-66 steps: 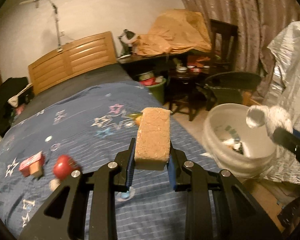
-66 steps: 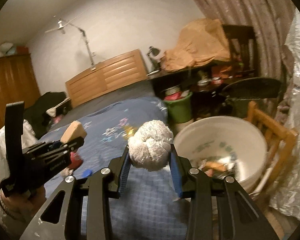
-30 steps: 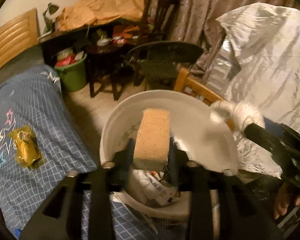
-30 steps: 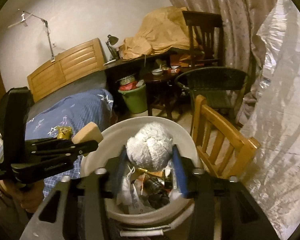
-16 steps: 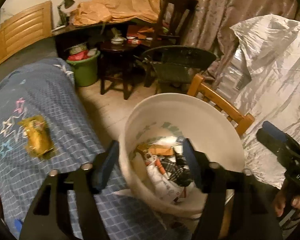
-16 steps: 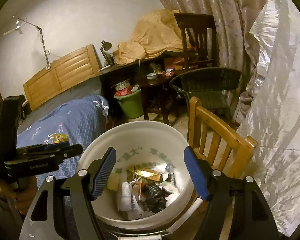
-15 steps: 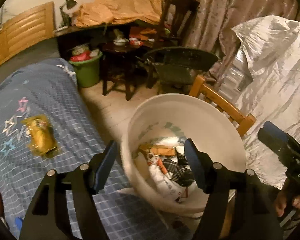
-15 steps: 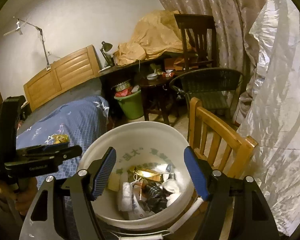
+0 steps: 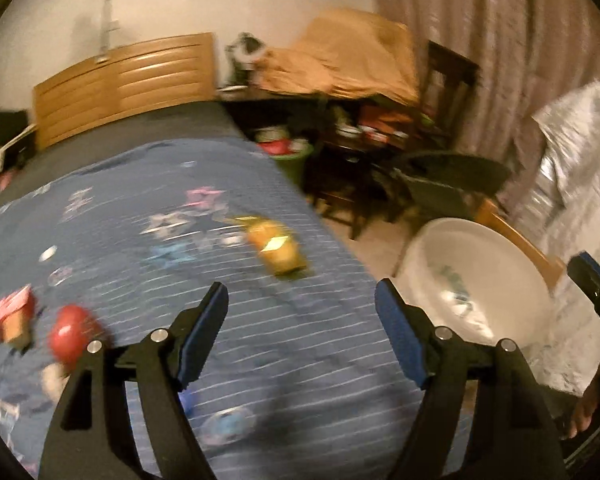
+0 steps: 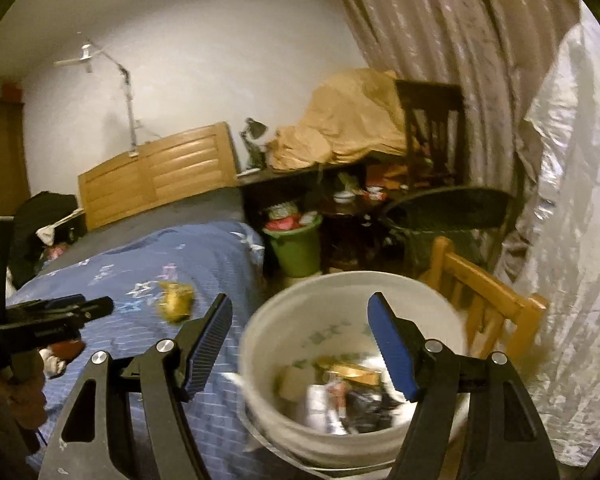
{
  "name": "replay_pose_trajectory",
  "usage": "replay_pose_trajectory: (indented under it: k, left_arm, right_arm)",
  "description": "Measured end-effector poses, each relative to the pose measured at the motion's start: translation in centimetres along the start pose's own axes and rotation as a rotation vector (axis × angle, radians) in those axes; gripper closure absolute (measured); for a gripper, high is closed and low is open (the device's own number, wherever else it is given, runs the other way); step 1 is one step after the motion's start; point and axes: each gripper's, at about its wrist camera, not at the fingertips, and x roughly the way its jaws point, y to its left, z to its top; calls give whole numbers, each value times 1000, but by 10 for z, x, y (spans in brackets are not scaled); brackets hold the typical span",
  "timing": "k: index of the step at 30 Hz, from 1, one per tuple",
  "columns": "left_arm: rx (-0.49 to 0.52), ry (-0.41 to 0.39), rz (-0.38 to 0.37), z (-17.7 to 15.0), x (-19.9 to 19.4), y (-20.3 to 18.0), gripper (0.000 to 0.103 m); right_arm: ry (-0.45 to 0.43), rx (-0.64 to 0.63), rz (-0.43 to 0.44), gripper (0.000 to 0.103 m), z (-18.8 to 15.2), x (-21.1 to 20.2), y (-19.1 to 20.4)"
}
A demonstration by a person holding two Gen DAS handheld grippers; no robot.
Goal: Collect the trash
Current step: 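Move both open tools back over the bed, then grasp the orange sponge square with left tool while right tool grasps the grey knitted ball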
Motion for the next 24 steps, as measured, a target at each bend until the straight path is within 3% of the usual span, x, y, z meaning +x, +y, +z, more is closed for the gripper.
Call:
replay_pose_trajectory:
  k: [8, 14, 19, 24]
  left_arm:
    - [-197, -18, 212, -29, -46, 135, 29]
    - [-385, -18, 367, -44, -70, 247, 29]
    - [-474, 44, 409, -55, -56, 306, 29]
    - [-493, 106, 398, -61, -21, 330, 34]
  right_arm:
    - [90, -80, 173, 31, -22, 22, 100]
    - [184, -162, 352, 31, -44, 42, 203]
    - [342, -195, 559, 31, -66, 71, 301]
    - [519, -218, 634, 32, -96, 111, 385]
